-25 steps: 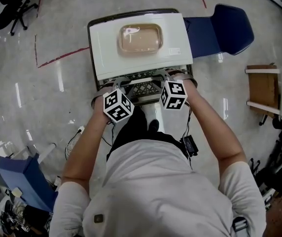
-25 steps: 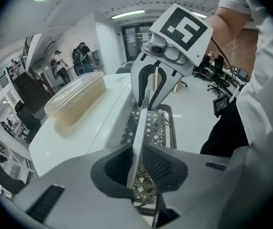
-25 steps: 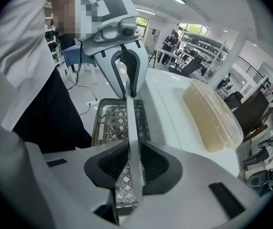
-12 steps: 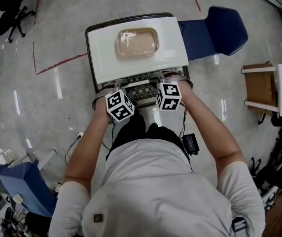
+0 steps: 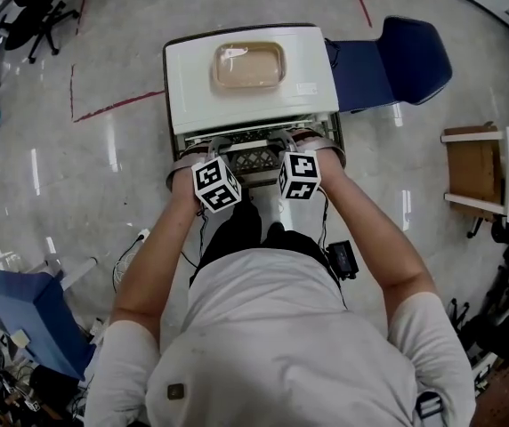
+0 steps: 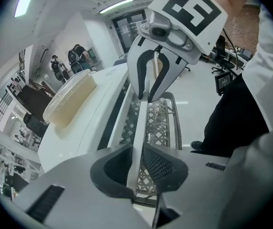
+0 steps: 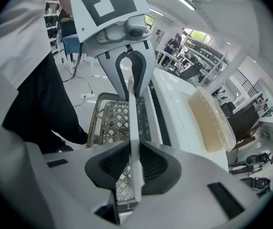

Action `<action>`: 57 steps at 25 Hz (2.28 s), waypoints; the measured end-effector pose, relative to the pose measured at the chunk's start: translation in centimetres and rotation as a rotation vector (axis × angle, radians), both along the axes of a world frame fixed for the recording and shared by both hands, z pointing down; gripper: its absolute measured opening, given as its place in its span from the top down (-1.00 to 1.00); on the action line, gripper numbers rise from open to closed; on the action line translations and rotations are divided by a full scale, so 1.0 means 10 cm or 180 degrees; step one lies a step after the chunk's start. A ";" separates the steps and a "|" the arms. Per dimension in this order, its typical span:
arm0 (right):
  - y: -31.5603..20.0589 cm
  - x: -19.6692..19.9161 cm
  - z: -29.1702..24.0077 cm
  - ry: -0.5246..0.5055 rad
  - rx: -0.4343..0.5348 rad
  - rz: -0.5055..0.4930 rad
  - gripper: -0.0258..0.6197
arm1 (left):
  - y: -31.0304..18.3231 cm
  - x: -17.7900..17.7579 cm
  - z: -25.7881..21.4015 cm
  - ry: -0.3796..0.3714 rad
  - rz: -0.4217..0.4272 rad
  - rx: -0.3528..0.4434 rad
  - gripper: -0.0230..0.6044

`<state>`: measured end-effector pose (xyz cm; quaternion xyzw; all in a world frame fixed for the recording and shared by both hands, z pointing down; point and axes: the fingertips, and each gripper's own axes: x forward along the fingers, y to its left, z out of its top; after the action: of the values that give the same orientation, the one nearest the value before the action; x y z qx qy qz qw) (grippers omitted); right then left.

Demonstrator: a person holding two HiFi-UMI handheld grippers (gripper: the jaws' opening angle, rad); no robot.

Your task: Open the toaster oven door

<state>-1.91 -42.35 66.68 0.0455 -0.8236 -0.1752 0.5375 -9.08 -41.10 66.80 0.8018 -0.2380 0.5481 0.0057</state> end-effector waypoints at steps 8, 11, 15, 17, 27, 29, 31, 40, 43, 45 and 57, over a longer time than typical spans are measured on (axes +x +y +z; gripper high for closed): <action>0.20 0.07 0.10 -0.0177 0.0383 0.0030 0.68 | 0.20 0.07 0.11 -0.0186 -0.0118 0.0310 0.64; 0.31 0.09 0.16 -0.0151 0.0502 0.0010 0.68 | 0.31 0.10 0.17 -0.0253 -0.0162 0.0436 0.64; 0.49 0.14 0.25 -0.0180 0.0623 -0.0020 0.68 | 0.47 0.14 0.25 -0.0446 -0.0223 0.0716 0.64; 0.60 0.16 0.32 -0.0212 0.0746 -0.0046 0.68 | 0.58 0.17 0.32 -0.0528 -0.0215 0.0827 0.64; 0.89 0.25 0.61 -0.0208 0.1260 -0.0038 0.68 | 0.86 0.25 0.63 -0.0814 -0.0358 0.1173 0.64; 0.95 0.26 0.65 -0.0251 0.1376 -0.0006 0.68 | 0.92 0.26 0.67 -0.0847 -0.0336 0.1286 0.64; 0.96 0.26 0.69 -0.0313 0.1503 0.0045 0.68 | 0.93 0.26 0.70 -0.0886 -0.0333 0.1380 0.64; 1.14 0.27 0.98 -0.0393 0.1867 0.0095 0.67 | 1.14 0.27 0.98 -0.0957 -0.0304 0.1664 0.65; 1.22 0.33 1.18 -0.0376 0.1904 0.0106 0.67 | 1.22 0.33 1.16 -0.0945 -0.0232 0.1676 0.65; 1.28 0.37 1.31 -0.0355 0.1928 0.0118 0.68 | 1.27 0.36 1.30 -0.0938 -0.0186 0.1707 0.66; 1.46 0.46 1.94 -0.0528 0.2112 0.0228 0.65 | 1.47 0.44 1.93 -0.0848 -0.0080 0.2100 0.63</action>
<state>2.65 -27.72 86.10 0.2608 -0.7605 -0.4103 0.4305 -4.67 -26.43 86.07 0.6791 -0.4107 0.5413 -0.2779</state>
